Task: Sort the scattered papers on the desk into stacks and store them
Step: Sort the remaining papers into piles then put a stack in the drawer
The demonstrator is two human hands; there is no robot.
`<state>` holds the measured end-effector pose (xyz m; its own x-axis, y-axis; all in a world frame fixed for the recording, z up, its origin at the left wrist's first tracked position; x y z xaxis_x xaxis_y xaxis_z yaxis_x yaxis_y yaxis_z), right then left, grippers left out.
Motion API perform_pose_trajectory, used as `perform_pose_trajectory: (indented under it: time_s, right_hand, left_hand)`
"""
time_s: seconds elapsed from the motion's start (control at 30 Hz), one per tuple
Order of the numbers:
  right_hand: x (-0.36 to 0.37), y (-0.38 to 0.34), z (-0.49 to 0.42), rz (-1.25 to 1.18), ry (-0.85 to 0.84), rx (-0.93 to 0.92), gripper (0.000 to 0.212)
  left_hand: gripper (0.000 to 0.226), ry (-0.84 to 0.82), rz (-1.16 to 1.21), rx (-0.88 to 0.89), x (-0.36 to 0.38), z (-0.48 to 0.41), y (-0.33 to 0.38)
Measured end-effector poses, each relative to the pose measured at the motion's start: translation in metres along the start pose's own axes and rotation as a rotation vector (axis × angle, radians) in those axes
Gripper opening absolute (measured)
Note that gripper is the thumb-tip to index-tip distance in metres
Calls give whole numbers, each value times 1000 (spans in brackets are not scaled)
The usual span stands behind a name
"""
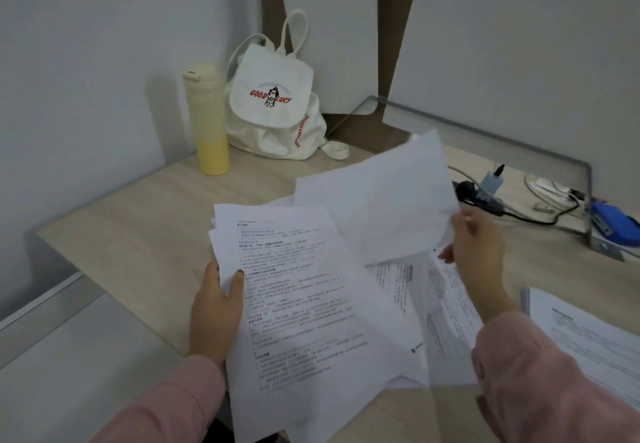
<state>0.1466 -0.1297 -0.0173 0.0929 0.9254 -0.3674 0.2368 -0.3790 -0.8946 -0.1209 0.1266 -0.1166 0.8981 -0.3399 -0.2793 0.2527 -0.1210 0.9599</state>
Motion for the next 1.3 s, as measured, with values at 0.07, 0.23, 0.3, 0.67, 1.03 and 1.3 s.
perform_pose_trajectory:
  time_s: [0.07, 0.23, 0.3, 0.67, 1.03, 1.3]
  right_hand:
    - [-21, -23, 1, -189, 49, -31, 17]
    - [-28, -58, 39, -335, -192, -176, 20]
    - [-15, -48, 61, -243, -385, -205, 18]
    - [15, 30, 117, -39, -828, -33, 25]
    - [8, 28, 114, 170, -661, -201, 37]
    - [11, -49, 137, 795, -408, -723, 36]
  left_hand:
    - [19, -2, 6, -8, 1, 0, 0]
    - [22, -8, 53, -35, 0, 1, 0]
    - [18, -26, 94, -47, 0, 1, 0]
    - [14, -130, 240, -135, -2, 0, -6]
    - [10, -131, 210, -113, -1, -4, -9]
    - [14, -140, 193, -99, 1, -2, -7]
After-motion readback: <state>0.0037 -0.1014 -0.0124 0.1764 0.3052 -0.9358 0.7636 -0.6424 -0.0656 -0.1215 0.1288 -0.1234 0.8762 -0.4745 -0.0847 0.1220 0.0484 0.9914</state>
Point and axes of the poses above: each hand's wrist, its own z-axis away from the middle knuckle, its own x-axis out of the palm, y = z × x, the point moved 7 cm from there along -z, towards the middle knuckle, and after that the axes turned 7 degrees about y, right-handed, at the moved point
